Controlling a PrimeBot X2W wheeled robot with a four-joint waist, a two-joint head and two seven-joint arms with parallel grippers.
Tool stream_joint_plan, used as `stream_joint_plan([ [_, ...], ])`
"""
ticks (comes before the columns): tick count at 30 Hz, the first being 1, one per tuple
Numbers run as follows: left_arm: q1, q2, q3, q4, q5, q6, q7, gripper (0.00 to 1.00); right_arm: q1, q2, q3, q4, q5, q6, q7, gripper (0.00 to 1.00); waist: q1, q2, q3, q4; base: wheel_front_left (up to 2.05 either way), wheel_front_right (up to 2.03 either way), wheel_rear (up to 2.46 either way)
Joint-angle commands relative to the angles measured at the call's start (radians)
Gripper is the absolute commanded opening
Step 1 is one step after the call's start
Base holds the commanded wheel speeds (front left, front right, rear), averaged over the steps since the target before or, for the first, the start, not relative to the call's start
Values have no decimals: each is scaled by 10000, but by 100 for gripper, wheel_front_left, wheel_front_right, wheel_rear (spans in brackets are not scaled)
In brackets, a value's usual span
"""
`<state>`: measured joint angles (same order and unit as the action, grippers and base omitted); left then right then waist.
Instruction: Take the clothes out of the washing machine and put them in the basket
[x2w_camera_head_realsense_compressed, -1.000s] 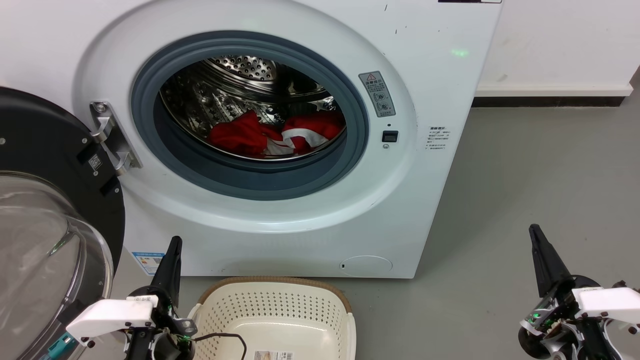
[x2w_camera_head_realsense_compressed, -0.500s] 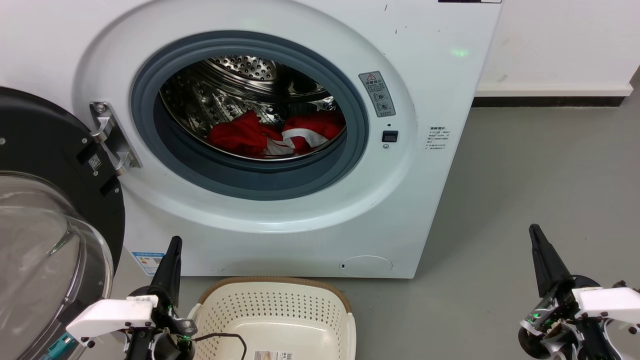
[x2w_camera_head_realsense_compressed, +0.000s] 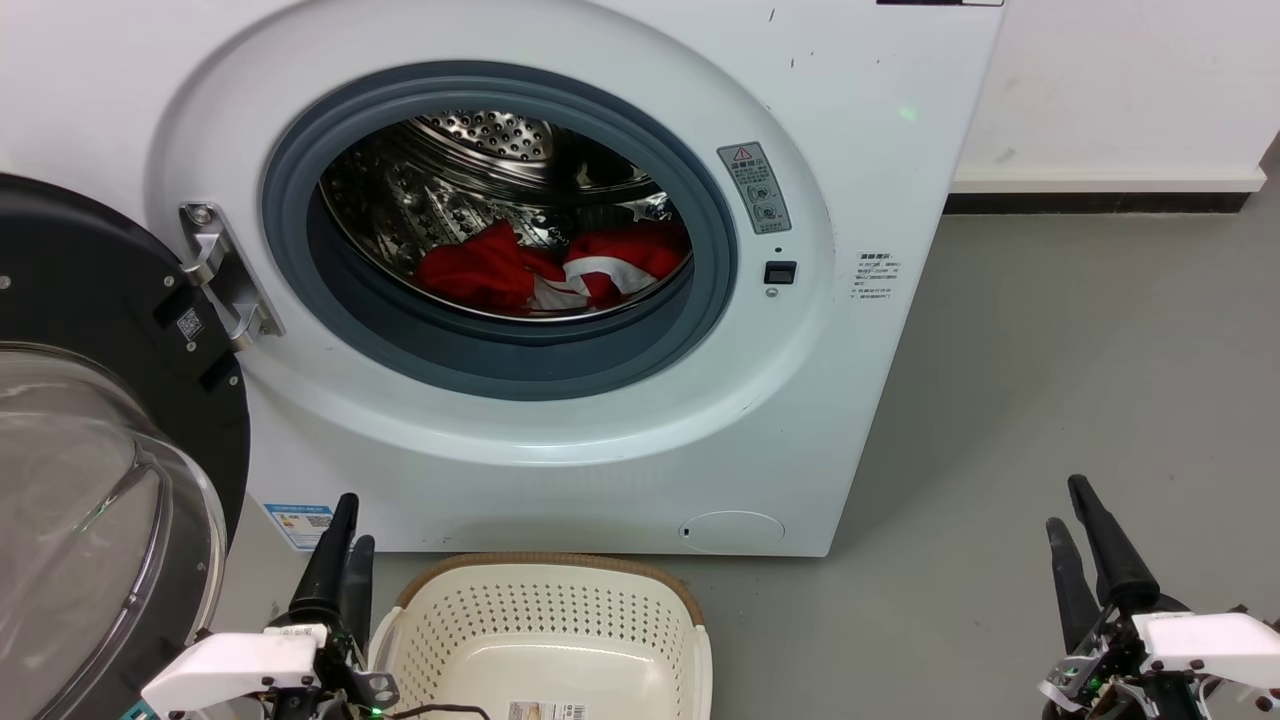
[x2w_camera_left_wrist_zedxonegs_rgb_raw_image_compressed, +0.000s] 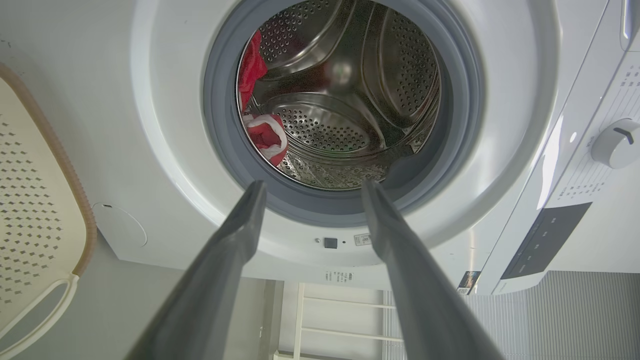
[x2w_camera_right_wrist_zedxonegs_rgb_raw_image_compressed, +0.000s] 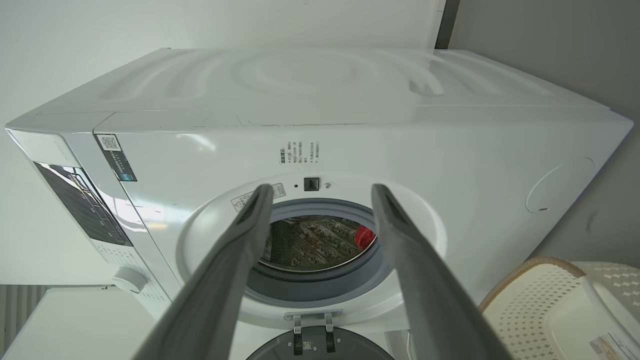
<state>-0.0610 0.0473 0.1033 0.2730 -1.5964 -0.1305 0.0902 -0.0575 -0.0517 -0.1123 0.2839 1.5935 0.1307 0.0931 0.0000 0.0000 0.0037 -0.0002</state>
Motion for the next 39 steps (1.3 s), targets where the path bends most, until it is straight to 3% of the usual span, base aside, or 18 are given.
stream_joint_plan([
  [1,-144,16,25,-300,254,-2,-159,100,-113,-2,-18,-262,-385,0,-171,100,0,0,5,-3,0,0,0],
  [8,-140,17,155,-629,1355,102,-448,100,-34,-1,-83,-652,-1627,0,-460,100,0,0,21,-11,0,0,0],
  [27,121,23,-593,-1788,5559,1229,-1242,100,387,2,281,-2079,-6421,0,-1256,100,0,0,66,-35,0,0,0],
  [39,253,26,-896,-2225,7469,1672,-1669,100,588,5,512,-2625,-8835,0,-1683,100,0,0,83,-51,0,0,0],
])
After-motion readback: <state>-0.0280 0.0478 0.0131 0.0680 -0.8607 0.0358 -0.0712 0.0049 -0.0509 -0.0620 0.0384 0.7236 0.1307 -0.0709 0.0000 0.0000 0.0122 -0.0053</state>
